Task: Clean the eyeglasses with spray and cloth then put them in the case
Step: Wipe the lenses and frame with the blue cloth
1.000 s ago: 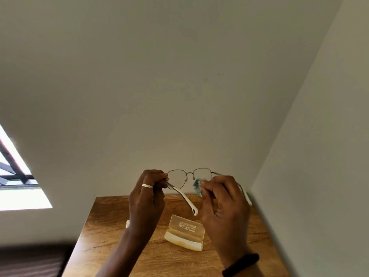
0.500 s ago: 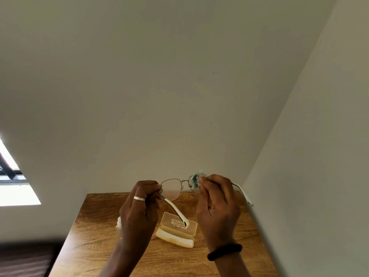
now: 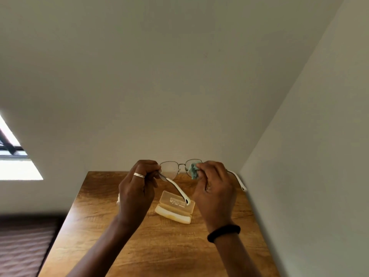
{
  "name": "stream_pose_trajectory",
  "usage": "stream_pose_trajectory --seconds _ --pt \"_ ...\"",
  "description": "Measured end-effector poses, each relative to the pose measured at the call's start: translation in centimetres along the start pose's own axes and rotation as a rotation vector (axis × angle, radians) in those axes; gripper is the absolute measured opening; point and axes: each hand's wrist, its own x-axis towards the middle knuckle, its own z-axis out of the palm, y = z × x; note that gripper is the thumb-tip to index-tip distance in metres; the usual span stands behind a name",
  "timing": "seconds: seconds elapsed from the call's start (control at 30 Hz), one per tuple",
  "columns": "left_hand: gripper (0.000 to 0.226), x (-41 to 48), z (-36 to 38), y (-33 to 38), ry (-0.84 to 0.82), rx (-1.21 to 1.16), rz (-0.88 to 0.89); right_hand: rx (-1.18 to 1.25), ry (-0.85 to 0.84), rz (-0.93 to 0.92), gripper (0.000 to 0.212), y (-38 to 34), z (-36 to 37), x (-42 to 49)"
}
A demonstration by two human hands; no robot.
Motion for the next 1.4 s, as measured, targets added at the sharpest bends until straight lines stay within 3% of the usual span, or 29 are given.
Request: stream_pose_trajectory --seconds 0.13,0.4,0.63,0.8,0.93,1.2,1.33,1.4 --pt "0.030 -0.8 0.2 0.0 -0.002 -0.006 -0.019 0.039 0.026 0.040 0.019 -0.4 0.1 0.0" --pt "0.029 -1.0 -0.4 0.1 0.001 -0.004 -0.033 0.029 -0.122 -0.044 0.025 0.2 -0.3 -2.7" --pt "0.025 -2.4 -0.1 0.6 -0.055 -0.013 -0.051 0.032 -0.002 0.094 0.016 0.1 0.0 -1.7" --pt "0.030 -2.3 0.0 0.5 -0.039 0.017 -0.067 0.105 -0.071 0.067 0.015 -0.8 0.3 -3.0" --pt "0.039 -2.5 -0.5 0.1 -0.017 0.028 -0.084 0.026 -0.117 0.054 0.018 -0.3 -0.1 -4.0" --pt "0.041 -3.0 -0.3 0.0 -0.007 0.018 -0.129 0.071 -0.035 0.093 0.011 -0.8 0.8 -2.5" --pt "0.040 -3.0 -0.4 -0.1 -0.008 0.040 -0.147 0.098 -0.148 0.047 0.010 -1.1 0.8 -3.4" --pt "0.028 -3.1 -0.7 -0.4 -0.039 0.090 -0.163 0.097 -0.175 0.053 0.012 -0.9 0.4 -4.2"
